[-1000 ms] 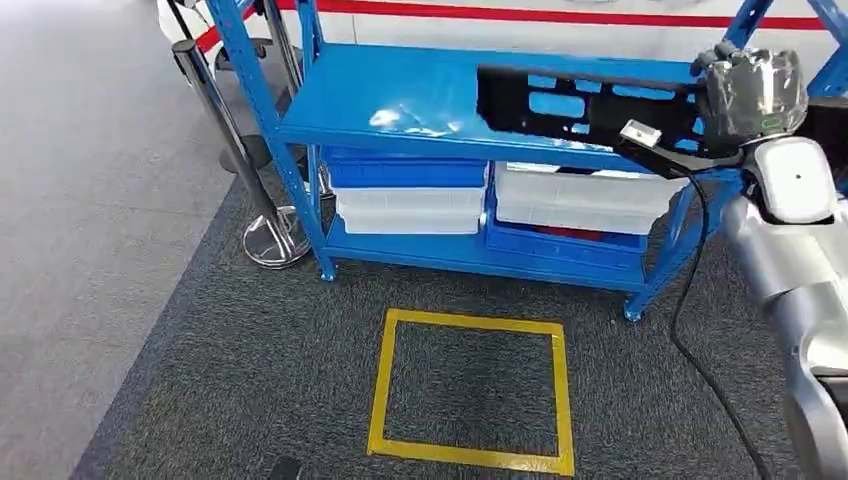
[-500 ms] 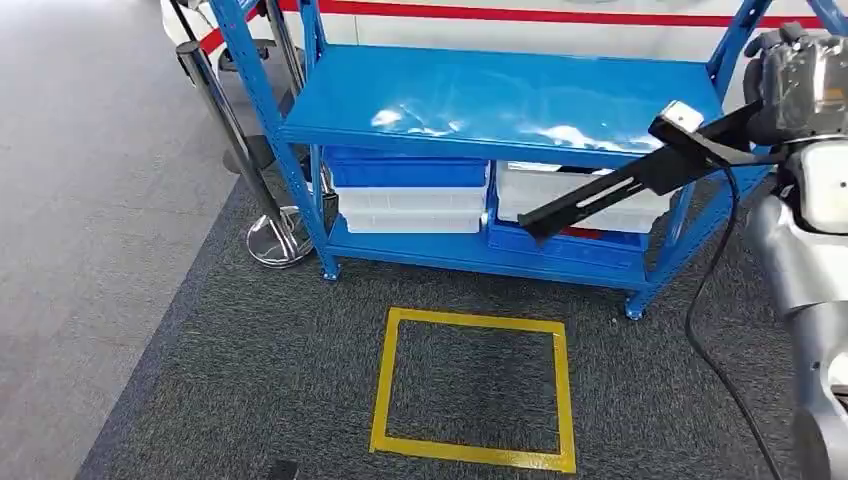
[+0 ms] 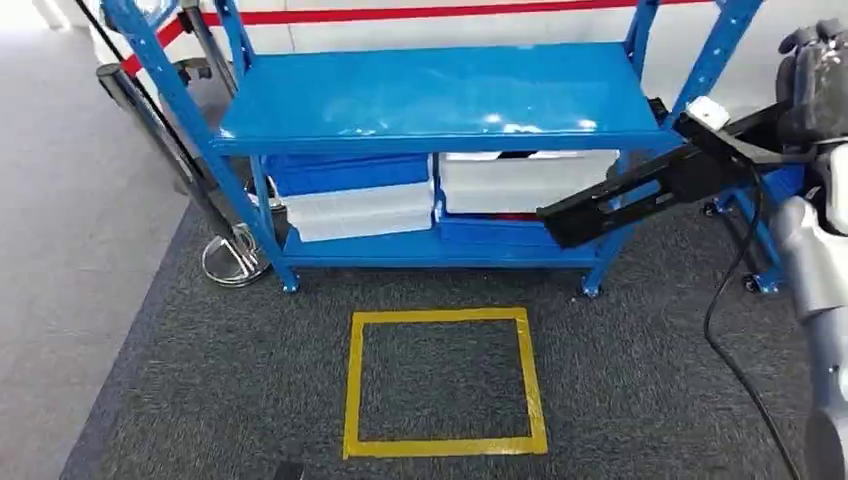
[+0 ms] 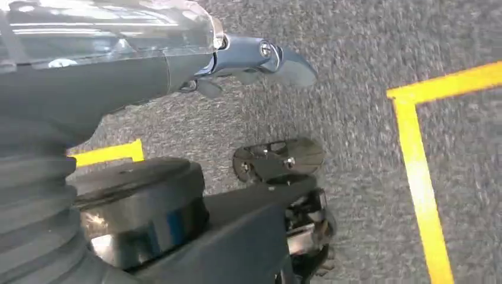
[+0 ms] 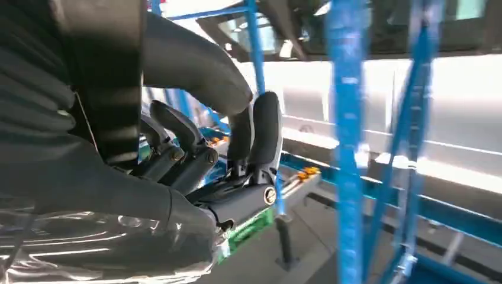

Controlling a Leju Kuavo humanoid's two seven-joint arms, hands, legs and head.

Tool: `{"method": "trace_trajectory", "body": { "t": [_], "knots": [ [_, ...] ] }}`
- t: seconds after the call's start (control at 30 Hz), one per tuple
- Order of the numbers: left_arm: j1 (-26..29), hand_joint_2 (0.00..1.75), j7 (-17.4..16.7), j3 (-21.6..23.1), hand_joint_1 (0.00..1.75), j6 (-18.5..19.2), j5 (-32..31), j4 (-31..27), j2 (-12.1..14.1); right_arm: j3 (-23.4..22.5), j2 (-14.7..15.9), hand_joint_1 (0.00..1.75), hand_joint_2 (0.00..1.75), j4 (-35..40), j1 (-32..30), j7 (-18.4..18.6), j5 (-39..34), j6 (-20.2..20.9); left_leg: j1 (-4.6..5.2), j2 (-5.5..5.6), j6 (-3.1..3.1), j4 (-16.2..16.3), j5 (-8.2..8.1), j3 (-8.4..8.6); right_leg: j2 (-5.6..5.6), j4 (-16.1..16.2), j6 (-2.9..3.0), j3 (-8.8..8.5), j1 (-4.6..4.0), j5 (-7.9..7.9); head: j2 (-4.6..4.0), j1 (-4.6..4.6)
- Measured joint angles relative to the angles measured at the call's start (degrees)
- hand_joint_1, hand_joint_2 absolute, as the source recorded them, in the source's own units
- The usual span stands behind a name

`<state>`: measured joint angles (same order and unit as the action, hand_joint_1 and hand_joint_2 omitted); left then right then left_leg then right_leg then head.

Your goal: Take the parts from the cabinet and place them on the table.

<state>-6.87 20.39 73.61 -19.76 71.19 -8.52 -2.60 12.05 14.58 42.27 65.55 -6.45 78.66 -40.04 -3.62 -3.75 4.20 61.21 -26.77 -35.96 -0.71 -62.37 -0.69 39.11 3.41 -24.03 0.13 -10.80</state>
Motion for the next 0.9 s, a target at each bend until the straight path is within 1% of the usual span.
{"method": "trace_trajectory", "body": {
  "t": [0.03,0.07,0.1,0.13,0.17,0.2,0.23,0.27,0.3,0.33,0.37,0.4,0.43,0.47,0.5,0.53,0.57,0.6,0.63,0.67,0.7,0.73,0.77,0.8,0.83,0.87,0.9],
  "knots": [
    [0.06,1.75,-0.02,0.02,0.0,-0.04,0.0,0.0,0.0,-0.22,-0.07,1.75,1.75,0.24,0.02,0.02,0.24,0.0,0.26,1.57,-0.36,3.98,-2.86,-1.45,0.55,0.08,0.21,0.07,-0.18,0.13,-0.02,0.0],
    [0.21,1.75,-0.04,0.04,0.0,-0.04,0.0,0.0,0.0,-0.46,-0.09,1.75,1.75,0.42,-0.07,0.18,0.57,0.0,0.66,2.41,-0.62,8.76,-5.35,-3.31,1.13,0.12,0.42,0.18,-0.4,0.27,-0.02,0.0],
    [0.34,1.75,-0.17,0.11,0.0,-0.04,0.02,0.0,0.0,-0.59,-0.13,1.75,1.75,0.51,-0.26,0.26,0.79,0.0,1.05,2.85,-0.99,13.6,-7.3,-5.26,1.89,0.13,0.66,0.34,-0.79,0.4,0.0,0.0],
    [0.41,1.75,-0.17,0.2,0.0,-0.04,0.07,0.0,0.0,-0.72,-0.22,1.75,1.75,0.57,-0.52,0.42,1.05,0.02,1.43,3.08,-1.56,16.53,-7.99,-6.48,2.73,0.13,0.85,0.49,-1.22,0.52,0.0,0.0],
    [0.47,1.75,-0.2,0.33,0.0,-0.04,0.15,0.0,0.0,-0.9,-0.24,1.75,1.75,0.61,-0.76,0.75,1.4,0.02,1.91,3.16,-2.31,16.39,-7.31,-6.32,3.61,0.13,1.01,0.59,-1.66,0.62,0.0,0.0],
    [0.46,1.75,-0.22,0.46,0.0,-0.04,0.15,0.0,0.0,-1.03,-0.24,1.75,1.75,0.81,-0.93,1.12,1.71,0.0,2.45,3.31,-3.26,13.85,-5.7,-5.03,4.46,0.13,1.18,0.68,-2.04,0.75,0.0,0.0],
    [0.4,1.75,-0.26,0.57,0.0,-0.05,0.13,0.0,-0.02,-1.12,-0.35,1.75,1.75,1.14,-1.01,1.36,2.01,0.0,3.2,3.88,-4.51,9.18,-3.37,-2.75,5.34,0.16,1.3,0.69,-2.48,0.88,0.0,0.0],
    [0.34,1.75,-0.28,0.68,0.0,-0.04,0.11,0.0,-0.02,-1.23,-0.37,1.75,1.75,1.4,-1.01,1.64,2.19,0.0,3.76,5.53,-6.04,4.17,-1.1,-0.26,6.08,0.21,1.38,0.69,-2.73,0.98,0.0,0.0],
    [0.32,1.75,-0.31,0.79,0.0,-0.07,0.09,0.09,0.24,-1.29,-0.37,1.75,1.75,1.49,-1.03,2.01,2.34,0.0,4.07,8.88,-7.77,0.84,-0.98,1.19,6.5,0.38,1.47,0.68,-2.33,1.17,0.0,0.02],
    [0.41,1.75,-0.31,0.87,0.0,-0.13,0.07,0.22,0.39,-1.31,-0.39,1.75,1.75,1.49,-0.79,2.25,2.63,0.0,4.42,9.08,-8.14,0.5,-0.32,1.47,6.99,0.67,0.87,0.66,-2.72,1.5,-0.02,0.06],
    [0.3,1.75,-0.15,0.94,0.0,-0.13,-0.02,0.22,0.15,-1.34,-0.39,1.75,1.75,1.49,-0.99,2.52,2.69,0.0,4.57,8.41,-8.01,-0.21,-0.13,1.9,7.48,0.9,0.45,0.81,-1.95,1.78,0.0,0.02],
    [0.29,1.75,-0.15,1.01,0.0,-0.07,-0.02,0.22,0.04,-1.49,-0.31,1.75,1.75,1.51,-1.22,2.6,2.71,0.0,4.79,8.11,-8.0,-0.38,-0.04,1.83,8.35,1.22,0.04,0.89,-1.59,2.12,-0.02,0.09],
    [0.29,1.75,-0.09,1.09,0.0,-0.02,-0.02,0.22,0.02,-1.77,-0.13,1.75,1.75,1.64,-1.42,2.69,2.69,0.0,5.05,7.44,-8.01,-0.91,0.32,2.04,9.12,1.71,-0.36,0.87,-1.52,2.55,0.0,0.02],
    [0.23,1.75,0.07,1.2,0.0,0.02,-0.11,0.22,-0.2,-1.99,-0.02,1.75,1.75,2.08,-1.83,2.62,2.67,-0.02,4.03,6.21,-7.49,-3.04,1.44,2.9,9.08,1.93,-0.57,0.81,-1.97,2.78,0.0,-0.02],
    [0.1,1.75,0.2,1.27,0.0,0.06,-0.17,0.22,-0.15,-2.21,0.31,1.75,1.75,2.23,-1.89,2.63,2.45,-0.13,4.16,5.37,-6.79,-4.08,2.0,3.37,5.56,1.17,-0.59,1.21,-2.28,1.88,-0.02,0.04],
    [0.08,1.75,0.28,1.29,0.0,0.15,-0.17,0.22,-0.26,-2.3,0.59,1.75,1.75,2.34,-1.85,2.52,2.23,-0.09,4.19,4.87,-7.11,-4.63,2.36,3.45,2.96,-1.4,-0.83,2.29,-2.37,-0.44,0.0,0.0],
    [0.21,1.75,0.28,1.31,0.0,0.15,-0.17,0.22,-0.31,-2.41,0.81,1.75,1.75,2.47,-1.96,2.47,2.08,-0.09,4.2,4.05,-6.94,-4.67,2.43,3.31,1.95,-5.16,-1.08,3.93,-2.29,-2.7,-0.02,0.04],
    [0.36,1.75,0.28,1.33,0.0,0.17,-0.17,0.22,-0.37,-2.49,0.98,1.75,1.75,2.51,-2.3,2.32,2.08,-0.09,4.2,3.19,-6.9,-4.58,2.4,3.17,1.51,-9.17,-1.36,5.58,-2.15,-4.67,0.0,0.0],
    [0.4,1.75,0.26,1.38,0.0,0.22,-0.2,0.22,-0.42,-2.56,1.18,1.75,1.75,2.6,-2.9,2.27,2.08,-0.09,4.17,2.25,-6.88,-4.51,2.39,3.01,1.24,-12.6,-1.73,6.93,-1.88,-5.89,0.0,0.0],
    [0.37,1.75,0.22,1.42,0.0,0.35,-0.2,0.22,-0.54,-2.6,1.53,1.75,1.75,2.74,-3.49,2.15,1.93,-0.07,4.16,1.38,-6.84,-4.38,2.36,2.88,1.04,-13.08,-2.01,6.84,-1.62,-5.6,0.0,0.02],
    [0.33,1.75,0.15,1.46,0.0,0.35,-0.2,0.22,-0.66,-2.6,1.9,1.75,1.75,2.93,-3.96,2.08,1.75,-0.09,4.11,0.57,-6.64,-4.15,2.23,2.73,0.74,-10.76,-2.27,5.28,-1.44,-4.21,-0.02,0.02],
    [0.34,1.75,0.11,1.51,0.0,0.37,-0.2,0.22,-0.81,-2.63,2.17,1.75,1.75,3.11,-4.13,1.99,1.58,-0.07,4.09,-0.18,-6.37,-3.82,2.03,2.59,0.18,-6.5,-2.45,2.55,-1.34,-2.32,0.0,0.02],
    [0.34,1.75,0.07,1.66,0.0,0.37,-0.2,0.22,-0.9,-2.65,2.42,1.75,1.75,3.43,-4.14,1.93,1.43,-0.07,4.04,-0.88,-6.04,-3.27,1.68,2.45,-1.04,-1.33,-2.61,-0.63,-1.3,-0.5,0.0,0.02],
    [0.31,1.75,0.02,1.75,0.0,0.35,-0.17,0.22,-0.9,-2.69,2.6,1.75,1.75,3.78,-4.14,1.84,1.27,-0.09,4.16,-1.59,-5.61,-2.61,1.27,2.29,-3.21,2.27,-2.11,-2.18,-1.56,-0.95,-0.02,0.0],
    [0.27,1.75,0.0,1.79,0.0,0.28,-0.15,0.22,-0.89,-2.71,2.69,1.75,1.75,3.93,-4.17,1.71,1.16,-0.07,4.65,-2.13,-5.26,-2.21,0.96,2.09,-3.59,1.98,-1.39,-2.17,-2.0,-0.38,0.0,0.02],
    [0.32,1.75,0.0,1.84,0.0,0.22,-0.15,0.22,-0.87,-2.76,2.82,1.75,1.75,4.07,-4.31,1.75,1.14,-0.07,4.54,-2.54,-5.08,-2.25,0.87,2.12,-2.3,1.73,-0.39,-2.08,-2.14,-0.36,-0.02,0.02],
    [0.33,1.75,-0.02,1.88,0.0,0.13,-0.07,0.22,-0.9,-2.8,3.13,1.75,1.75,4.16,-4.56,1.77,1.16,-0.13,4.6,-3.31,-4.81,-2.15,0.79,2.32,-1.68,1.85,-0.09,-1.87,-2.11,-0.24,0.0,0.0]
  ]
}}
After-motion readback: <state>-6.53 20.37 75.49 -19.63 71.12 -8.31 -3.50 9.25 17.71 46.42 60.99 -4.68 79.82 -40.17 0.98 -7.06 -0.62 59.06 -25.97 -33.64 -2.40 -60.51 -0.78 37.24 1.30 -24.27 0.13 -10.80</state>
